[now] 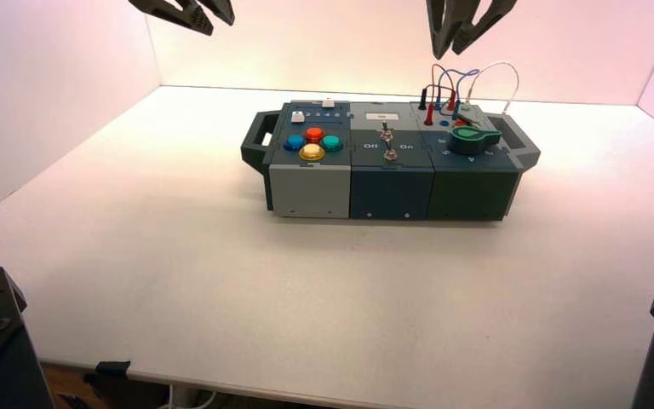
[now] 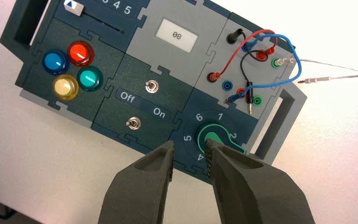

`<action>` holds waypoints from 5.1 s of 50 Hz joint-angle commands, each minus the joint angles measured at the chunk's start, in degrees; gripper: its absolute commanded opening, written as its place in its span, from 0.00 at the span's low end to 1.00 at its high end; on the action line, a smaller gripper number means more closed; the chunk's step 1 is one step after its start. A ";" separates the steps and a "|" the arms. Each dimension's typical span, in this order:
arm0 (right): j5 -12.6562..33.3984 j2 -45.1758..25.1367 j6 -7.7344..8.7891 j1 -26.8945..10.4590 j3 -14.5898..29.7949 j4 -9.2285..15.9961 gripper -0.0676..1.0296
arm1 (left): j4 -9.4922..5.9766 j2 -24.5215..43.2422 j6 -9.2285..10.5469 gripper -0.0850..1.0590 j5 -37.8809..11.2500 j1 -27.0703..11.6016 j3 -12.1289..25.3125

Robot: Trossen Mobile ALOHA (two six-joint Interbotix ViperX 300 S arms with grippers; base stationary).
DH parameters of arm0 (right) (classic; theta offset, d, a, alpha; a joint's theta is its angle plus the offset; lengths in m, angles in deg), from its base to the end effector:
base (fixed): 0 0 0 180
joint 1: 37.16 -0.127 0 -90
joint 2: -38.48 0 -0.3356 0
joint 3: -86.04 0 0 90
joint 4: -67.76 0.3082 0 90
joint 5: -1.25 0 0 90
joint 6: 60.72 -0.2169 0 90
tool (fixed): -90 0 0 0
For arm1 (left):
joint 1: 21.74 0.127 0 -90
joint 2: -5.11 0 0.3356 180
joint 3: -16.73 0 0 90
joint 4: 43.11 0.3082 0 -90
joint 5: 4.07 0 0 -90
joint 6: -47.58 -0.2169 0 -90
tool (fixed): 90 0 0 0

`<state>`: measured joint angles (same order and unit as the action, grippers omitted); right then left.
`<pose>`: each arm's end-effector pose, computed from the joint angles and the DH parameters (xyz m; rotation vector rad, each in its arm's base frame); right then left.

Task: Flip the bottom switch on with the left gripper.

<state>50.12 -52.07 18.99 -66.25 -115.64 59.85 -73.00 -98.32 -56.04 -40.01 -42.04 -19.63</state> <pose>0.3250 0.1551 0.1422 -0.2975 1.1973 0.2973 0.2825 -0.1721 0.1633 -0.1476 1.0325 -0.5006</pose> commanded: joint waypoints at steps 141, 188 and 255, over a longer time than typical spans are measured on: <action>-6.77 -21.01 3.34 23.91 -0.88 -0.44 0.08 | -1.41 24.61 -2.72 0.36 -12.57 -15.03 20.04; -6.68 -21.71 3.96 23.91 -0.88 -0.44 0.04 | -1.41 43.33 -1.76 0.05 -15.47 -18.98 33.66; -6.68 -22.59 4.48 23.91 -0.79 -0.26 0.04 | -1.32 44.03 -0.35 0.05 -15.47 -17.49 34.28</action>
<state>43.53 -74.57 21.89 -42.61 -116.35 59.85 -74.05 -52.44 -56.31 -55.31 -59.09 13.50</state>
